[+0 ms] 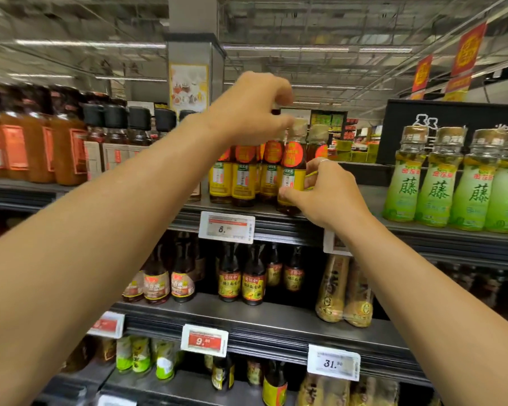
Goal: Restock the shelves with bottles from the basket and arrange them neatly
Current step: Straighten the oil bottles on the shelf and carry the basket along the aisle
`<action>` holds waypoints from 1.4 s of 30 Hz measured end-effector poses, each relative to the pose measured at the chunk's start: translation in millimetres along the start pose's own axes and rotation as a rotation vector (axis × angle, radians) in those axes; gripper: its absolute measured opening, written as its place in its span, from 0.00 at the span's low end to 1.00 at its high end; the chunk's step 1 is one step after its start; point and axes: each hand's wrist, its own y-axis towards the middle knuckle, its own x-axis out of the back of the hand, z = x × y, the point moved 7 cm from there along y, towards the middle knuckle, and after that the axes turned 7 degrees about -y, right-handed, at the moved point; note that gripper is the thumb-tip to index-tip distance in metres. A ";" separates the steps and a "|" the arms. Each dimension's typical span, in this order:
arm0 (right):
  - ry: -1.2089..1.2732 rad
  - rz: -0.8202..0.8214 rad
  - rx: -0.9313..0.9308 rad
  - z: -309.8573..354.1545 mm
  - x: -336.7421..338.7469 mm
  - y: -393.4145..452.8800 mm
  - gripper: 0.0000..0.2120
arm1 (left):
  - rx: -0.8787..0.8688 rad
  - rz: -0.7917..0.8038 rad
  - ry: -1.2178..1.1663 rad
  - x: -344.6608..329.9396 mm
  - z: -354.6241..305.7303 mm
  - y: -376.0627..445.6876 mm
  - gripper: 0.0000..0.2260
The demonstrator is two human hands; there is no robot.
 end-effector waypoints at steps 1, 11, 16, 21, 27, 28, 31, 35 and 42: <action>0.008 0.003 0.007 2.9 -3.4 0.3 0.32 | 0.028 -0.011 0.023 5.9 8.3 -3.0 0.18; 0.033 -0.060 0.019 14.4 -20.8 2.2 0.27 | 0.396 -0.220 -0.257 -9.2 55.4 -66.9 0.36; 0.040 -0.074 0.021 17.2 -23.1 3.5 0.26 | 0.458 -0.302 -0.380 -34.3 57.6 -91.1 0.30; 0.068 -0.071 0.033 19.9 -26.1 1.3 0.26 | 0.528 -0.268 -0.388 -55.8 64.8 -110.4 0.29; 0.058 -0.074 0.044 23.7 -28.7 1.8 0.28 | 0.553 -0.229 -0.343 -58.0 71.8 -111.6 0.33; 0.056 -0.076 0.045 23.8 -29.3 1.6 0.28 | 0.552 -0.228 -0.346 -58.3 72.3 -111.7 0.33; 0.044 -0.084 0.047 24.2 -29.9 0.0 0.27 | 0.536 -0.242 -0.342 -59.0 73.5 -112.5 0.31; 0.018 -0.076 0.036 25.1 -28.7 -2.1 0.27 | 0.521 -0.239 -0.313 -58.3 72.3 -113.5 0.35; -0.009 -0.064 0.038 26.8 -14.9 -17.2 0.22 | 0.410 -0.293 -0.329 -48.1 56.2 -129.8 0.30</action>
